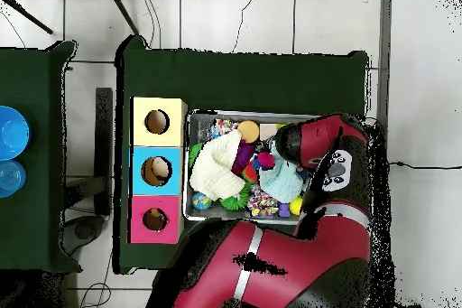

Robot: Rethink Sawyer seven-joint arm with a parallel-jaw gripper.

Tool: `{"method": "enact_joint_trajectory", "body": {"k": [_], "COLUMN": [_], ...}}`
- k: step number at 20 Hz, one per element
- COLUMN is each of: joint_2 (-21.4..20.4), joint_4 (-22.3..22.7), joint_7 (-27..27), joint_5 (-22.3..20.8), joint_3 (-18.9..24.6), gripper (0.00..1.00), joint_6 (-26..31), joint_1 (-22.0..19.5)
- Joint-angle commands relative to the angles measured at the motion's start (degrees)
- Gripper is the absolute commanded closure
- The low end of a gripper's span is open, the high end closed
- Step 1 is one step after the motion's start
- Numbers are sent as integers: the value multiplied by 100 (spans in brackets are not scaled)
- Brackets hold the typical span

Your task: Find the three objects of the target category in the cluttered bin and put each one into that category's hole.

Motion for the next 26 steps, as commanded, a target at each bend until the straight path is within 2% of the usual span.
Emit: {"method": "enact_joint_trajectory", "body": {"k": [1, 4, 6, 11, 18, 21, 24, 26], "joint_2": [-35, 161, 262, 352, 477, 417, 361, 415], "joint_4": [856, 731, 653, 597, 499, 666, 775, 644], "joint_7": [-103, -280, -354, -547, -460, -405, -419, -410], "joint_5": [138, 160, 103, 118, 301, 529, 605, 489], "joint_3": [385, 250, 145, 208, 583, 1011, 1263, 1182], "gripper": [0, 0, 0, 0, 0, 0, 0, 0], "joint_6": [-108, 693, 1012, 1233, 757, -67, -486, -311], "joint_1": [-219, -191, -166, -316, -527, -829, -994, -896]}}
